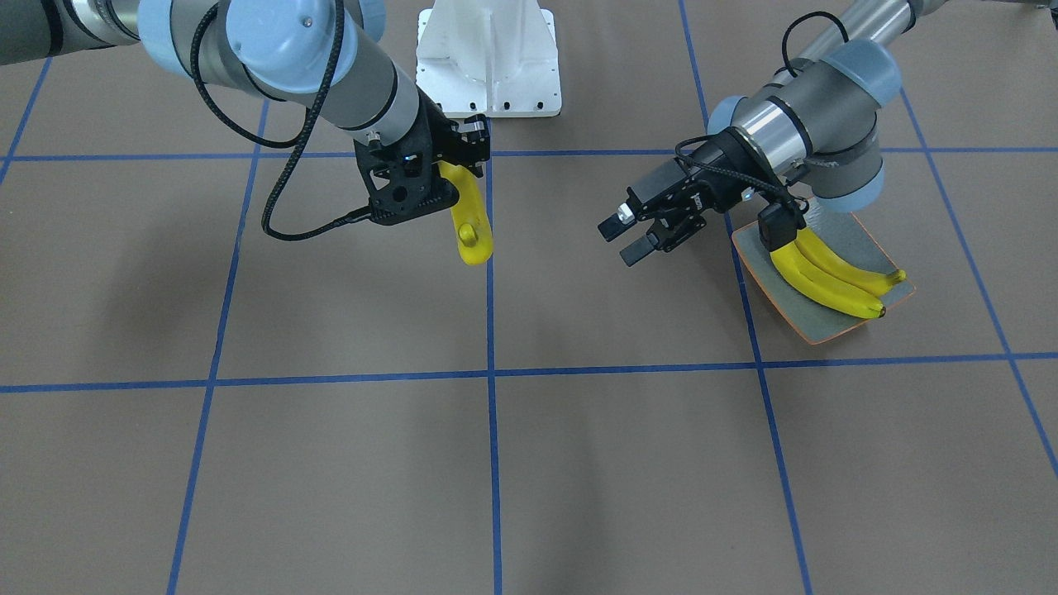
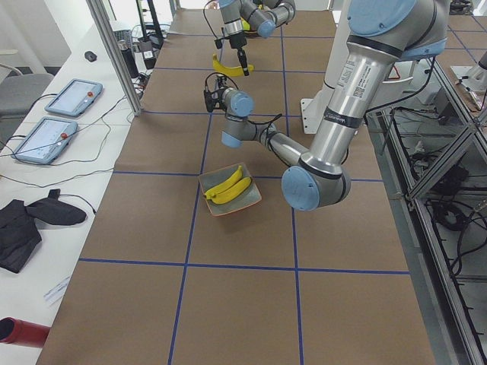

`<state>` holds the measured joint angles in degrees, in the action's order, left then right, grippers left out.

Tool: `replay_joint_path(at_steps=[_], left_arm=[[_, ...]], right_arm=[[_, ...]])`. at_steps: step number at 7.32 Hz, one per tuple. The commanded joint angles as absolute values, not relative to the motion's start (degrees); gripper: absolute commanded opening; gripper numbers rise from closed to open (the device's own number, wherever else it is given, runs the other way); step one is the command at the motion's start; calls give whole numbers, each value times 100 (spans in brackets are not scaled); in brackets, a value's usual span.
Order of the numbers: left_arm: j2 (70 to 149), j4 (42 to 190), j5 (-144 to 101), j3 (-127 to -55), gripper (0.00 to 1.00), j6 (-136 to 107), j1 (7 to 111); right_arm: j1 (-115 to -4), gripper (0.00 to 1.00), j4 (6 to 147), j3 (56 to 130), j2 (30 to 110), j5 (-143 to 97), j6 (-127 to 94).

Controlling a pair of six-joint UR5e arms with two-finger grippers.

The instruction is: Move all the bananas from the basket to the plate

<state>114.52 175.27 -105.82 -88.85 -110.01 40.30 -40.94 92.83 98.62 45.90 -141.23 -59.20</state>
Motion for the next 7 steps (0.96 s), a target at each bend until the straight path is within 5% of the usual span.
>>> replay_joint_path(at_steps=[1, 7], left_arm=[[11592, 17561, -10364, -8886, 100, -11013, 3702], [11804, 17561, -10266, -8868, 100, -11004, 3323]], right_arm=[[-4026, 0, 9246, 9870, 4588, -14133, -5915], [-3832, 0, 8974, 9844, 4588, -14142, -5924]])
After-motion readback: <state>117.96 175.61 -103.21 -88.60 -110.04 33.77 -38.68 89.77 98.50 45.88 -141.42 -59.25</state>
